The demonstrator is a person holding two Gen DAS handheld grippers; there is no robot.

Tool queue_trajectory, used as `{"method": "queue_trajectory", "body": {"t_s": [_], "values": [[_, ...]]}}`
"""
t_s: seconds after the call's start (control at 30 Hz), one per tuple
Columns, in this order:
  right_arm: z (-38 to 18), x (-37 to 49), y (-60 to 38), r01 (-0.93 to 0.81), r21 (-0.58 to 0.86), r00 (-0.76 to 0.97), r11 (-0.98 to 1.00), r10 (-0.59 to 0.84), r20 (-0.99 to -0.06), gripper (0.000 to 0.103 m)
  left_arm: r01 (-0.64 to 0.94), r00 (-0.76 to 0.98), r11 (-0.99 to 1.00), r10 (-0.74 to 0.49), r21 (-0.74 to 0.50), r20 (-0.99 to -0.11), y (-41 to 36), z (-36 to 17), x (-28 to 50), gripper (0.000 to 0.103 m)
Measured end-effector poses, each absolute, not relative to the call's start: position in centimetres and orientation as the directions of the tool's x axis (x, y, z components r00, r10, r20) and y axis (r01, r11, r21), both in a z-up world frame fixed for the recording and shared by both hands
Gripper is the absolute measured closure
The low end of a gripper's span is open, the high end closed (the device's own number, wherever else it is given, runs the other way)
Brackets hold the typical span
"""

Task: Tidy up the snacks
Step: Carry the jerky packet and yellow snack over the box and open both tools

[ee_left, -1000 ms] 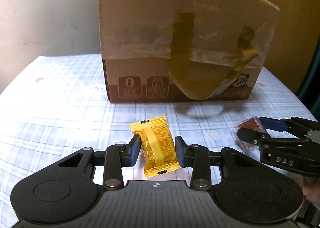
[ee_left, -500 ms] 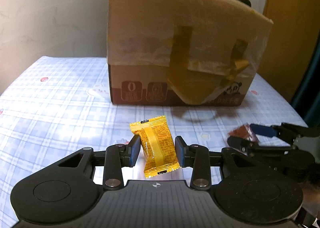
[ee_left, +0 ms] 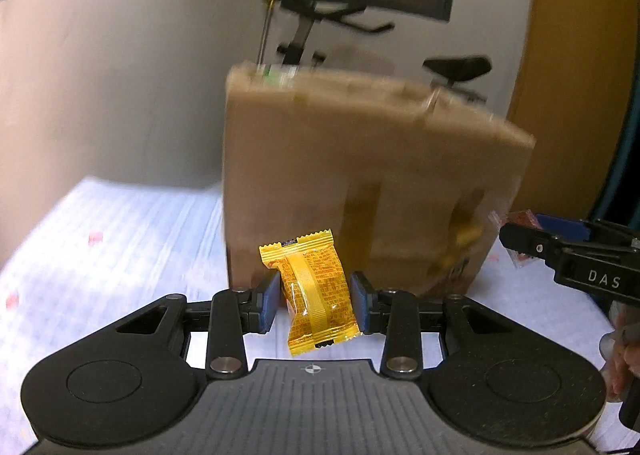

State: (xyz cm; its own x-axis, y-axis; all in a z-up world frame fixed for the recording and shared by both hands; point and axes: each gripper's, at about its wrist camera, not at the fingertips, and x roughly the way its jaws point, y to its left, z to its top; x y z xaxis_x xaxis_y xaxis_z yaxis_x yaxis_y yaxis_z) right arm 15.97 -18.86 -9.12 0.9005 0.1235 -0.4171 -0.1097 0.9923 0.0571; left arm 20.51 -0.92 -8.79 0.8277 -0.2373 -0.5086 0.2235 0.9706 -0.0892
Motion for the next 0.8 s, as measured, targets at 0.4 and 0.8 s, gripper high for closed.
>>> {"method": "queue_trajectory", "body": {"t_s": [0.4,0.8], "values": [[-1.9,19.1,-20.6,-0.114,0.065,0.951,0.991,0.128,-0.28,0.044,0.323,0.88,0.945,-0.319,-0.05,-0.351,-3.0,-0.7,24.3,0.063],[-1.3,25.2,-21.2,-0.108,0.083,0.942,0.991,0.128,-0.311,0.044,0.348,0.855,0.936,-0.338,-0.047,-0.394,-5.7,-0.5,30.5,0.063]]}}
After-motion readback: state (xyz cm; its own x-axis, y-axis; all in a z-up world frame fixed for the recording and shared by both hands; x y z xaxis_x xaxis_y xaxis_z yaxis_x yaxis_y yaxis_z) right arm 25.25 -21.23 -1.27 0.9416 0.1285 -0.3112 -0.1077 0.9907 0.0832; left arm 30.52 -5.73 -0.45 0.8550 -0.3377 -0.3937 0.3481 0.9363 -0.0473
